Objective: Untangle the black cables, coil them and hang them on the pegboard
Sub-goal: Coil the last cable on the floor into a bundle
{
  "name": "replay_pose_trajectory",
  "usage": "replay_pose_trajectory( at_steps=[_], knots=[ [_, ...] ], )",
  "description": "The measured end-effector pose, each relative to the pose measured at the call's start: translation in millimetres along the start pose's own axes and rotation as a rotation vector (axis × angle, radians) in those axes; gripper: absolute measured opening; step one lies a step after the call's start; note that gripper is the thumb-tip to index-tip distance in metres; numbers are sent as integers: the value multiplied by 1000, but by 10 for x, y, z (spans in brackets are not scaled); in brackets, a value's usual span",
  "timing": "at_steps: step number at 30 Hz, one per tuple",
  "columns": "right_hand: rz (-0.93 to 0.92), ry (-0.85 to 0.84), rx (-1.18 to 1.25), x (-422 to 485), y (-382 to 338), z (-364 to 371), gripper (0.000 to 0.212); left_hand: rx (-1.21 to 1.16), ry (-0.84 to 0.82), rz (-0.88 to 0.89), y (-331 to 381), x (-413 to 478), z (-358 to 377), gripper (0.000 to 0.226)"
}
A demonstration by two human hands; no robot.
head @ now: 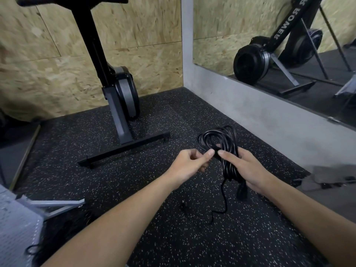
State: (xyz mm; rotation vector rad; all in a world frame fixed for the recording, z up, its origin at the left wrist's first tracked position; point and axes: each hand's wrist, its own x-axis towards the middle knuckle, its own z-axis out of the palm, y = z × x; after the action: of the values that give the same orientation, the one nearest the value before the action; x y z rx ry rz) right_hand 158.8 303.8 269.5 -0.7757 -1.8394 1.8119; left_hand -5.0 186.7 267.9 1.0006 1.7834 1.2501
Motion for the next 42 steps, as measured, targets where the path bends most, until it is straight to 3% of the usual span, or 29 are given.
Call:
replay_pose_trajectory(
  at_steps=[2, 4, 5, 8, 12, 16, 19, 22, 25, 29, 32, 34, 37, 42],
  knots=[
    [-2, 31, 84, 12, -31, -18, 29, -2, -49, -37, -37, 27, -43, 50],
    [5, 45, 162, 16, -61, -34, 30, 20, -124, -66, -84, 50, -82, 24],
    [7, 38, 191, 12, -87, -40, 28, 63, -181, -66, -97, 54, -85, 23],
    [9, -9, 241, 8, -166, -15, 29, 210, -406, -44, -152, 52, -5, 50],
    [9, 14, 339, 19, -200, 20, 28, 380, -521, -18, -229, 63, 111, 27],
    [14, 164, 252, 48, -164, -82, 30, 458, -450, -3, -309, 76, 59, 11],
    [-13, 359, -70, 111, -62, -223, 15, 579, -376, 31, -273, 82, -29, 20],
    [4, 417, -340, 123, 10, -331, 19, 670, -183, 246, -100, 63, -39, 20],
    [5, 291, -590, 96, 1, -341, 23, 824, 45, 557, 75, 41, 3, 27],
    [21, 87, -675, 44, 7, -244, 46, 794, 274, 713, 117, 72, -98, 35],
    [29, -100, -654, 3, -12, -145, 63, 724, 275, 748, 81, 86, -128, 30],
    [43, -215, -703, -4, -19, -63, 56, 691, 242, 783, 74, 80, -134, 31],
    [46, -239, -695, 2, 21, -39, 43, 653, 223, 776, 55, 72, -168, 40],
    [67, -276, -620, -52, 44, -35, 40, 572, 129, 628, 7, 80, -227, 51]
  ],
)
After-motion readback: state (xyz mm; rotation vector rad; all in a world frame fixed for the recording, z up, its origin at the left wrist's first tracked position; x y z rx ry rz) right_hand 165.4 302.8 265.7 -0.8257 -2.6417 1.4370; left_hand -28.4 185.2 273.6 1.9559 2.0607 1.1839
